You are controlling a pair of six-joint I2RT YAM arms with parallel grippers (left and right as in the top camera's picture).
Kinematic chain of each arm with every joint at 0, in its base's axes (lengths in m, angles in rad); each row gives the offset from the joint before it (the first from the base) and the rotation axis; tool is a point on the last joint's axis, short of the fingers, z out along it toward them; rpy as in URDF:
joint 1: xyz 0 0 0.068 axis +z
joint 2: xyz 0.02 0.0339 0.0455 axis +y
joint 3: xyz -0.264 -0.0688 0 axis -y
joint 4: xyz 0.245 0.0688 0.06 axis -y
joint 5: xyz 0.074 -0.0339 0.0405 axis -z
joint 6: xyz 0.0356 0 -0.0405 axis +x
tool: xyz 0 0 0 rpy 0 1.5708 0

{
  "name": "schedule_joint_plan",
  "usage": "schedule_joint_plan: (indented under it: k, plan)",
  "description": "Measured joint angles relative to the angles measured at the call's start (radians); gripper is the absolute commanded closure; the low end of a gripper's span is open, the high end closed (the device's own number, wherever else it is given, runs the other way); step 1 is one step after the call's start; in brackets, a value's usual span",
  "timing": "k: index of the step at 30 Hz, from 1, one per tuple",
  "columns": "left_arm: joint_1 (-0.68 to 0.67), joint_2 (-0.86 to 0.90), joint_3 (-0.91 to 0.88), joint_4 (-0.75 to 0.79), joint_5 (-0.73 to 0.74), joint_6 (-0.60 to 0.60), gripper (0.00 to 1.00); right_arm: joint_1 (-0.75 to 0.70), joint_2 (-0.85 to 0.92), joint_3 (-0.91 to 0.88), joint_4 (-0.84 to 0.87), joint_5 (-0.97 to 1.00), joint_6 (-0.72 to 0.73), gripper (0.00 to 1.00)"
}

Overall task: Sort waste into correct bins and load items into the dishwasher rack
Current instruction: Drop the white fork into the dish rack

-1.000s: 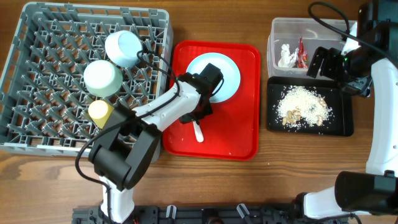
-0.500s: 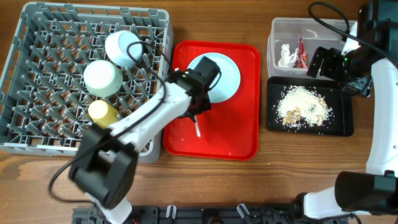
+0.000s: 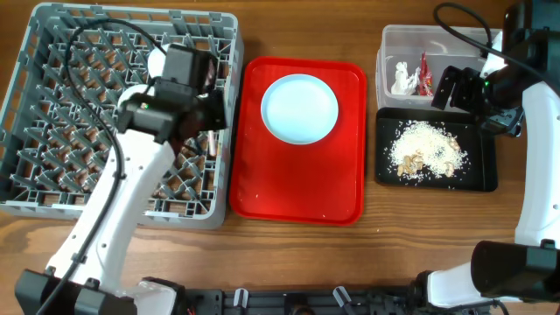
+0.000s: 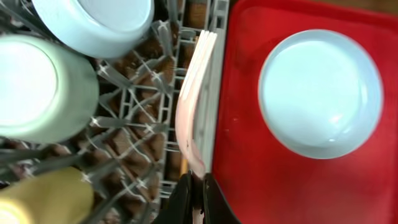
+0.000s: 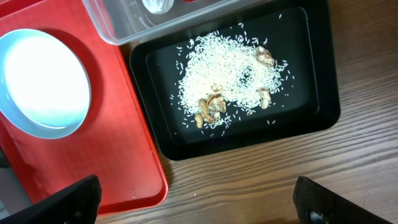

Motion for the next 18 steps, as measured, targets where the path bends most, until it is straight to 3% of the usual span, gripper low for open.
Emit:
schedule_joint_plan:
  k: [4,8,9,10,11,18]
  plan:
    - [0.023,0.039,0.0,0.003,0.001,0.056,0.94,0.0,0.0,0.0,0.0,0.0,0.0,0.0]
    - [0.024,0.109,0.0,0.013,0.001,0.087,0.83,0.0,0.0,0.0,0.0,0.0,0.0,0.0]
    - [0.025,0.122,0.0,0.016,0.001,0.089,0.8,0.0,0.0,0.0,0.0,0.0,0.0,0.0]
    - [0.026,0.137,0.0,0.017,0.0,0.092,0.67,0.0,0.0,0.0,0.0,0.0,0.0,0.0]
    - [0.028,0.147,-0.001,0.019,0.0,0.092,0.63,0.0,0.0,0.0,0.0,0.0,0.0,0.0]
    - [0.031,0.159,-0.001,0.03,-0.019,0.103,0.56,0.0,0.0,0.0,0.0,0.0,0.0,0.0]
